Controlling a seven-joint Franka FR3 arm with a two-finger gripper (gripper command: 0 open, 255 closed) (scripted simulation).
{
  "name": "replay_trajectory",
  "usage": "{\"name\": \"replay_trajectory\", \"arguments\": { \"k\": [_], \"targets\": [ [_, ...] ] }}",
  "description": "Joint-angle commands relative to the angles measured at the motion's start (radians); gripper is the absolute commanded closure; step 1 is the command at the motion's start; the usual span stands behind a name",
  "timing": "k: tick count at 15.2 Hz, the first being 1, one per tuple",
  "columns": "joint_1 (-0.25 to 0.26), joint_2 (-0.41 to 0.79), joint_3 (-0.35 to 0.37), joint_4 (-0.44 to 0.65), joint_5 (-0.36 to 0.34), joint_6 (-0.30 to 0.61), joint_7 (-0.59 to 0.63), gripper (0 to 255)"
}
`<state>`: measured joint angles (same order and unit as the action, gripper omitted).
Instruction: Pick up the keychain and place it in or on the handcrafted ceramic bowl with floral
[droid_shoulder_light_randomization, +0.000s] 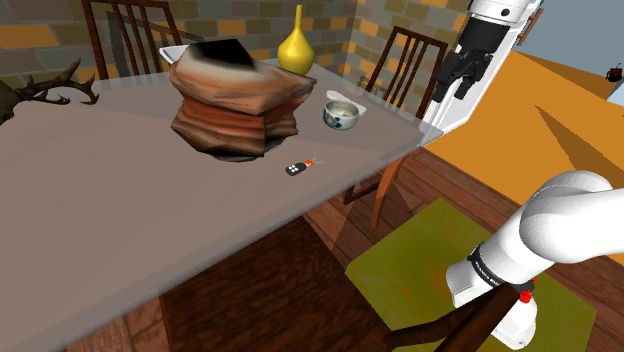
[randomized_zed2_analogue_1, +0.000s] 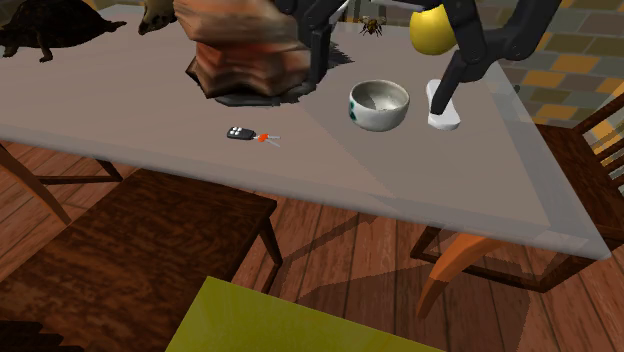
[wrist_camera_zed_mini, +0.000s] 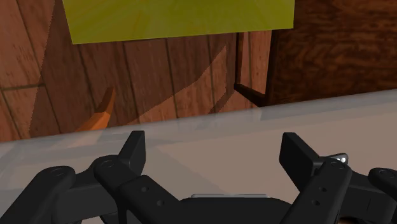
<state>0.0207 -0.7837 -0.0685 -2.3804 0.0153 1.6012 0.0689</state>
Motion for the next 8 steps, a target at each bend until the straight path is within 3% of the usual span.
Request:
{"name": "replay_trajectory", "arguments": {
  "k": [1,8],
  "targets": [
    [0.0,0.0,0.0,0.0,0.0,0.0,0.0,0],
    [0.023,0.097,0.151,-0.059,0.087,0.169,0.217,0]
  ]
}}
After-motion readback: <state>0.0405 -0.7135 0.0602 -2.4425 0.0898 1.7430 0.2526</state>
